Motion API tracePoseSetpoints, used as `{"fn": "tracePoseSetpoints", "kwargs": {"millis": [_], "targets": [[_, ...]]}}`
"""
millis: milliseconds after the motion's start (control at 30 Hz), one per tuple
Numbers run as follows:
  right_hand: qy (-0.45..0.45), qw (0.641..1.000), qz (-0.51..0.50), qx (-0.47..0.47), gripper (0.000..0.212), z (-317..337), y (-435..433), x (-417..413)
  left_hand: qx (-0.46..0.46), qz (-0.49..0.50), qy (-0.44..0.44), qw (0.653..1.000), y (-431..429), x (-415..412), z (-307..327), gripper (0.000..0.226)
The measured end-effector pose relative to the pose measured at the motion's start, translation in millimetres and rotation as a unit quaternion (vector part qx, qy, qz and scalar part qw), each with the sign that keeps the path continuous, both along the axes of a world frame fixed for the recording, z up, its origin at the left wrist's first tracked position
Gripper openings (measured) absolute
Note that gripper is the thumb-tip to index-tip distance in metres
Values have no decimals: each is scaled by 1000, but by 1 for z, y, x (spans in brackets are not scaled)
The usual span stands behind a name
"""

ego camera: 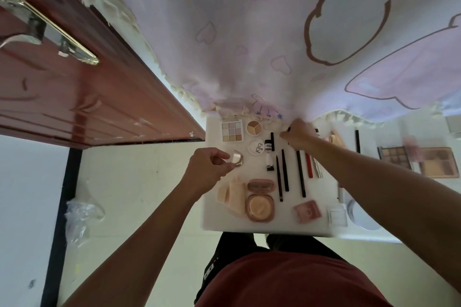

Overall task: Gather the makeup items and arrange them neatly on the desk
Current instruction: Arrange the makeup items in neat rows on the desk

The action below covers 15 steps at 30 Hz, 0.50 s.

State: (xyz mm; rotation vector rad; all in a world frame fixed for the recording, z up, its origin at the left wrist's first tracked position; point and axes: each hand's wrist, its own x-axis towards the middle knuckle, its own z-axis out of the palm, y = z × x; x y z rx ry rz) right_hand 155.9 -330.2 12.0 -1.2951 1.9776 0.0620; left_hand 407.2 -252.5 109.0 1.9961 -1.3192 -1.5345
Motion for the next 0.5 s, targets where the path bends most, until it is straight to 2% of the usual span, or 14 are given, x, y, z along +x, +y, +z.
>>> {"fn": "tracePoseSetpoints", "kwargs": {"millis": [200,500], "targets": [[57,996,63,-27,16,-9,-16,14,6,5,4,1000,0,18,1,21],[26,998,47,-39,34,-9,-8,7,6,1,10,1000,-4,22,0,21]]}}
